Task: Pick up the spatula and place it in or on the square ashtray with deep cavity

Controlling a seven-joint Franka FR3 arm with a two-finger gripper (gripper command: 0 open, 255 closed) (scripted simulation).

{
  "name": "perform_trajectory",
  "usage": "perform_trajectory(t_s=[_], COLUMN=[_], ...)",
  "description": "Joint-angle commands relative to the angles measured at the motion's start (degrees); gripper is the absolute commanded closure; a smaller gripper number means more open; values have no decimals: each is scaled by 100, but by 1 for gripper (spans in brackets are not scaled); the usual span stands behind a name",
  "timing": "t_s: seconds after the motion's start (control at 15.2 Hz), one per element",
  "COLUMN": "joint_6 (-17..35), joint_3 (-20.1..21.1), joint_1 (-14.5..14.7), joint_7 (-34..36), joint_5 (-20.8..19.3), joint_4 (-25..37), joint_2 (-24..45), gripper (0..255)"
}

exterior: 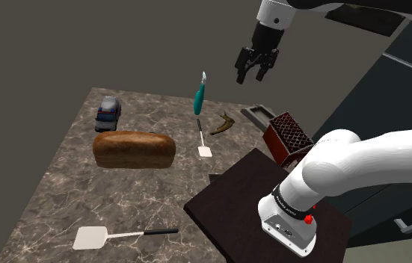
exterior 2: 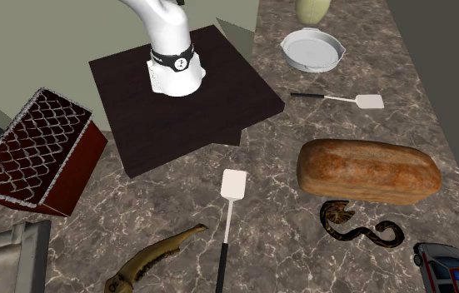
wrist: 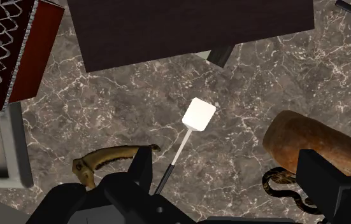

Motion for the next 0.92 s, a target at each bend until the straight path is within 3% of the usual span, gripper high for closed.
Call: perform_trajectory(t_s=[0.0, 0.4, 0.86], joint_6=[0, 1358, 3024], joint_3=[0, 48, 91], joint_1=[0, -161, -357], joint_7=[0, 389, 849], joint_5=[0, 5, -23], joint_4=[0, -728, -1198], joint_2=[0, 538, 1628], gripper=[0, 0, 0])
